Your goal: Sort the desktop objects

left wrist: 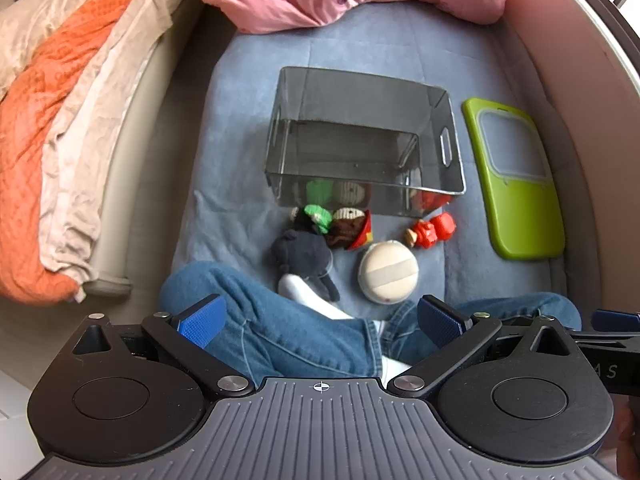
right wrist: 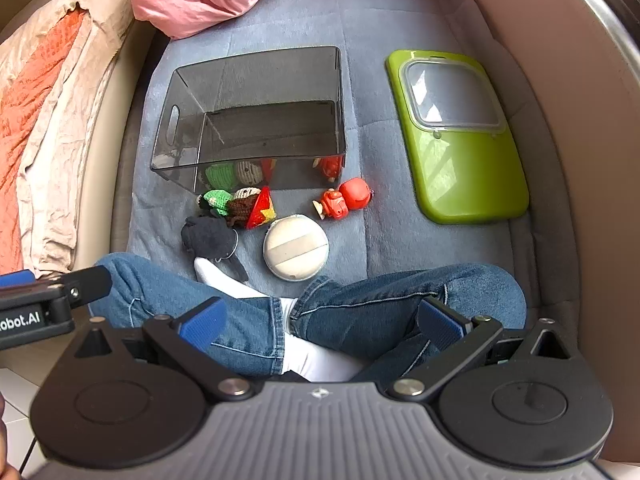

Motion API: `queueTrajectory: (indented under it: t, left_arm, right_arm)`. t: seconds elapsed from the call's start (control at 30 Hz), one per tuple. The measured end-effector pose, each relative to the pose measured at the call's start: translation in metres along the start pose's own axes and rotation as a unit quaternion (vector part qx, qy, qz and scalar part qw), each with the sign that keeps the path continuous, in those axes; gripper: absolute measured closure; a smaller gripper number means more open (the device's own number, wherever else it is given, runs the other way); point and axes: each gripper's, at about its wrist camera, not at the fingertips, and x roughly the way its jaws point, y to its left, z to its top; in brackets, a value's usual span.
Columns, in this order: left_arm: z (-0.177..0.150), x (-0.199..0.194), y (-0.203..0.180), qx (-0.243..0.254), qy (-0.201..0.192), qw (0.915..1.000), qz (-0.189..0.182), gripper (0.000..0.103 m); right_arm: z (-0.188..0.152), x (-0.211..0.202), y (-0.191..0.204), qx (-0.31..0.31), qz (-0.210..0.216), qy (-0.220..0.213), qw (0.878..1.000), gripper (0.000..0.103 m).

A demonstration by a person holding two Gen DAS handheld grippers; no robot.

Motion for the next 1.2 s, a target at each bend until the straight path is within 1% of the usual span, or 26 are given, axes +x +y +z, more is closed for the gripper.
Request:
queueTrajectory:
  t: [0.3, 0.43, 0.47, 0.57, 0.67, 0.83, 0.97, 1.03, 1.1, 1.13, 1.17, 1.2]
  left_arm:
    - [0.000, 0.004, -0.001, -0.001, 0.005, 1.0000, 0.000, 0.000]
    - [0.002, 0.010, 0.002, 0.004, 0.007, 0.9999, -0.007, 0.000]
    - [0.004, 0.014, 0.001, 0.007, 0.009, 0.9999, -0.010, 0.000]
    - [0.009, 0.030, -0.002, 0.045, 0.005, 0.9986, -0.028, 0.000]
    - [0.012, 0.057, -0.006, 0.101, -0.007, 0.9940, -0.041, 0.000]
    - [0.013, 0.137, 0.006, 0.101, 0.037, 0.9909, -0.080, 0.000]
    - [0.014, 0.201, 0.015, 0.100, 0.074, 0.9860, -0.111, 0.000]
    - [0.005, 0.220, 0.016, 0.090, 0.070, 0.9870, -0.113, 0.000]
    - [0.005, 0.235, 0.020, 0.093, 0.069, 0.9866, -0.114, 0.000]
    - [0.006, 0.242, 0.022, 0.097, 0.075, 0.9847, -0.124, 0.000]
    - [0.007, 0.249, 0.025, 0.098, 0.082, 0.9816, -0.142, 0.000]
    - [0.012, 0.256, 0.031, 0.093, 0.090, 0.9781, -0.162, 0.000]
  right_arm:
    - [0.000, 0.006, -0.001, 0.003, 0.001, 0.007, 1.000, 0.000]
    - [0.000, 0.009, -0.001, 0.006, 0.002, 0.010, 1.000, 0.000]
    - [0.001, 0.015, -0.002, 0.005, 0.007, 0.011, 1.000, 0.000]
    - [0.008, 0.038, -0.006, 0.004, 0.029, 0.014, 0.999, 0.000]
    - [0.014, 0.061, -0.009, 0.003, 0.050, 0.018, 0.999, 0.000]
    - [0.025, 0.099, -0.015, 0.002, 0.085, 0.024, 0.996, 0.000]
    - [0.034, 0.129, -0.020, 0.000, 0.113, 0.029, 0.993, 0.000]
    - [0.038, 0.145, -0.022, -0.001, 0.127, 0.031, 0.991, 0.000]
    - [0.042, 0.160, -0.025, -0.001, 0.141, 0.034, 0.990, 0.000]
    - [0.044, 0.168, -0.026, -0.002, 0.148, 0.035, 0.988, 0.000]
    - [0.047, 0.175, -0.027, -0.002, 0.154, 0.036, 0.987, 0.000]
    - [0.052, 0.187, -0.028, -0.008, 0.151, 0.044, 0.987, 0.000]
